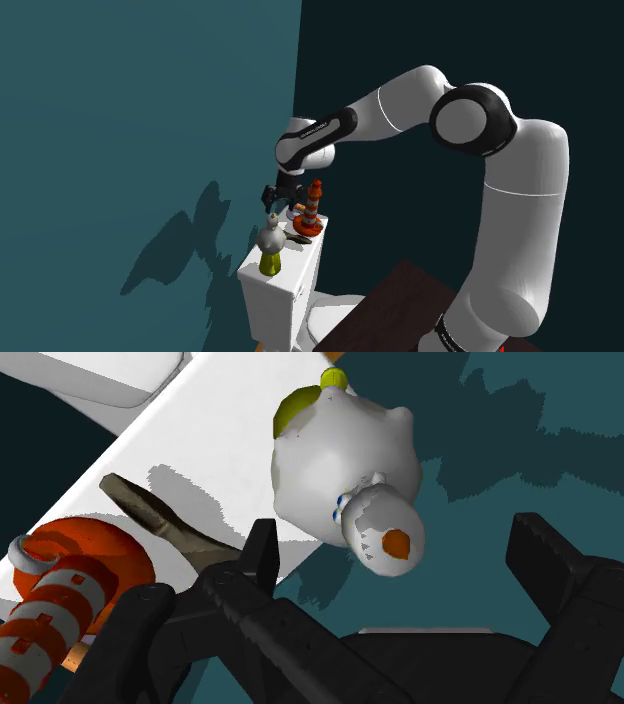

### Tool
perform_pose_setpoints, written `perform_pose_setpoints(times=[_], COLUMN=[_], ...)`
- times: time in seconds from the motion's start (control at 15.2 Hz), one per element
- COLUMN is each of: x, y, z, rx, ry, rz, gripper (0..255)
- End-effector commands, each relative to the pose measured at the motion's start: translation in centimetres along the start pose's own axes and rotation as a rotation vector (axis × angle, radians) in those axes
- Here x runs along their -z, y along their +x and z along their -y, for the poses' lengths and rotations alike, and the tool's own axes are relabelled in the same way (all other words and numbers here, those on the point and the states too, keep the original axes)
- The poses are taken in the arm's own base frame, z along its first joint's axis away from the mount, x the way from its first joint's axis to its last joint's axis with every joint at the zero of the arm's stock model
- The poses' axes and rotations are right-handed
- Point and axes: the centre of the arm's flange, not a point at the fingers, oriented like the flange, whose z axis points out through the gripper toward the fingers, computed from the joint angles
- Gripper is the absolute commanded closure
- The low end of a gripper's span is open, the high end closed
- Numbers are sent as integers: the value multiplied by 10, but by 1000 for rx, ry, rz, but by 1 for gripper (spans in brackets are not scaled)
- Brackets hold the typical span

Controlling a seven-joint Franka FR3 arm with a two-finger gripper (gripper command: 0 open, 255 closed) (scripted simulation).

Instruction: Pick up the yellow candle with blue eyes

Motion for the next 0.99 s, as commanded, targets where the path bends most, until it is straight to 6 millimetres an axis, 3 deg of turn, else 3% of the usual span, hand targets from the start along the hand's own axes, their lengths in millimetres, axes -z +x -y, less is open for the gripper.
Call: perform_pose_setpoints(times=[0.0,0.07,0.59,0.73,0.79,0.92], x=[-14,-22,-61,-61,-61,-61], y=[20,30,30,30,30,30], z=[3,5,-3,-3,-3,-3], rx=[-7,-10,-10,-10,-10,-10], ry=[7,11,11,11,11,11], rz=[-5,-7,-7,-7,-7,-7], gripper=[0,0,0,0,255,255])
